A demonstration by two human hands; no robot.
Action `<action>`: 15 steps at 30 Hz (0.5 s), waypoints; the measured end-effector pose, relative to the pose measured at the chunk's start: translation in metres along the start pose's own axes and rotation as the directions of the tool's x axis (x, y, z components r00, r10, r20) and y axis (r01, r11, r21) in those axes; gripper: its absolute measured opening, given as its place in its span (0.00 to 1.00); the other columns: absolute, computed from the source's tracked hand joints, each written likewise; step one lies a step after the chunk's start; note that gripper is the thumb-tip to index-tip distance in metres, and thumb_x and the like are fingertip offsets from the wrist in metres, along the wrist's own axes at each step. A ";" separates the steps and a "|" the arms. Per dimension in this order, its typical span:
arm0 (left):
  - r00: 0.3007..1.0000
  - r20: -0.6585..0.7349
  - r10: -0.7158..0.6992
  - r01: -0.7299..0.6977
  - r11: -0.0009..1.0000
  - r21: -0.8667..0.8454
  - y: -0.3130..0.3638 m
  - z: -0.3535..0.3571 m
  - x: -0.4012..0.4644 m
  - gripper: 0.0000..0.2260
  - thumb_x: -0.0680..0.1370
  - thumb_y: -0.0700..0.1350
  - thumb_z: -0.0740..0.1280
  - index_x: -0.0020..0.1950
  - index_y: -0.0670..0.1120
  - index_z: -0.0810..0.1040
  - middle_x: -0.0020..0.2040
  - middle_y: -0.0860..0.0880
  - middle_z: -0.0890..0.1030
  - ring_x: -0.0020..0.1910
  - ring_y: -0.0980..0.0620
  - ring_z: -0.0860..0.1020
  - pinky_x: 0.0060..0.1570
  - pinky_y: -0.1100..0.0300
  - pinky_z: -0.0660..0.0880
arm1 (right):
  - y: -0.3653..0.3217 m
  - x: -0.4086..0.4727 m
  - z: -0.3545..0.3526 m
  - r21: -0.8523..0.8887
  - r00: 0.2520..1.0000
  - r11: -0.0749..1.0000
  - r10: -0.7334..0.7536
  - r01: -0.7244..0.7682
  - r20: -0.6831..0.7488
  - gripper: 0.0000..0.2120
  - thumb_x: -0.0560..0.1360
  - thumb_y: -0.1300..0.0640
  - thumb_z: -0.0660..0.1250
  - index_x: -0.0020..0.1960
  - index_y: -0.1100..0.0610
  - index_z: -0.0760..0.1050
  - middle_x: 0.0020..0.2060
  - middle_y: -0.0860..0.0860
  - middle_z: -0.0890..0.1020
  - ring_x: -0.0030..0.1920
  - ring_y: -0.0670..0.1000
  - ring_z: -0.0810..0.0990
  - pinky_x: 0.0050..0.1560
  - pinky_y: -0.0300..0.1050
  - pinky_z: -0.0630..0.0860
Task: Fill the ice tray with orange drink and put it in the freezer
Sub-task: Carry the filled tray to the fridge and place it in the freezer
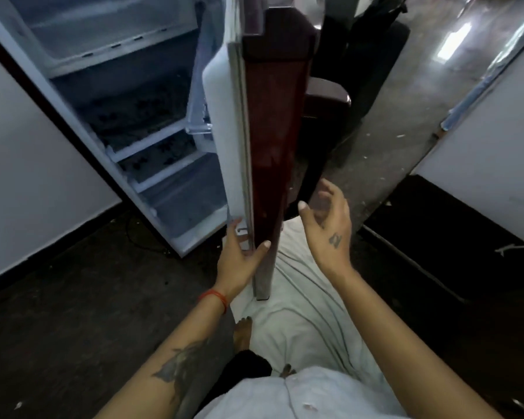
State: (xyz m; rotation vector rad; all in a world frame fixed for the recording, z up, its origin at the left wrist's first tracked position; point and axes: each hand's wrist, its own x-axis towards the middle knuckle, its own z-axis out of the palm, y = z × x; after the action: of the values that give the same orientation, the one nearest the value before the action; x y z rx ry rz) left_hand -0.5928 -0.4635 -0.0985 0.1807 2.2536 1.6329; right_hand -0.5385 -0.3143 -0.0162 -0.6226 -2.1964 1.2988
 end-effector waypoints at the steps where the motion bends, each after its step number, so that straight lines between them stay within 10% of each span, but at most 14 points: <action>1: 0.996 0.086 0.019 -0.020 1.000 0.007 0.005 0.009 -0.001 0.34 0.72 0.53 0.71 0.73 0.54 0.58 0.64 0.56 0.70 0.59 0.59 0.72 0.50 0.68 0.74 | 0.005 -0.007 -0.004 0.004 1.000 1.000 0.001 -0.001 -0.012 0.25 0.75 0.50 0.66 0.70 0.52 0.63 0.59 0.49 0.71 0.48 0.33 0.76 0.46 0.24 0.72; 7: 0.884 0.462 0.067 -0.131 0.986 0.108 0.043 0.060 0.006 0.35 0.74 0.50 0.70 0.76 0.55 0.56 0.70 0.53 0.69 0.67 0.50 0.71 0.66 0.51 0.71 | 0.023 0.000 -0.025 0.008 0.993 0.997 0.071 -0.071 -0.098 0.38 0.73 0.50 0.69 0.75 0.51 0.52 0.71 0.53 0.64 0.65 0.49 0.71 0.62 0.46 0.72; 12: 0.919 0.389 0.062 -0.121 0.984 0.129 0.062 0.087 0.048 0.24 0.75 0.51 0.68 0.70 0.51 0.67 0.68 0.50 0.73 0.60 0.48 0.76 0.58 0.56 0.75 | 0.050 0.050 -0.051 -0.019 0.948 0.988 0.142 -0.154 -0.286 0.35 0.74 0.52 0.67 0.75 0.52 0.52 0.71 0.55 0.66 0.68 0.50 0.68 0.56 0.28 0.66; 15: 0.958 0.282 0.059 -0.116 0.974 0.193 0.071 0.097 0.087 0.25 0.76 0.50 0.68 0.71 0.47 0.66 0.69 0.46 0.70 0.60 0.47 0.75 0.57 0.56 0.74 | 0.063 0.076 -0.056 0.057 0.889 0.977 0.211 -0.206 -0.407 0.32 0.76 0.55 0.65 0.75 0.54 0.54 0.71 0.56 0.63 0.68 0.54 0.68 0.64 0.42 0.71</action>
State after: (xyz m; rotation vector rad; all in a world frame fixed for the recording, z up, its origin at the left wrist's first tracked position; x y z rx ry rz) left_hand -0.6464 -0.3269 -0.0765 0.5342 2.2199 1.3153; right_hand -0.5530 -0.2034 -0.0345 -1.0492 -1.8102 1.1532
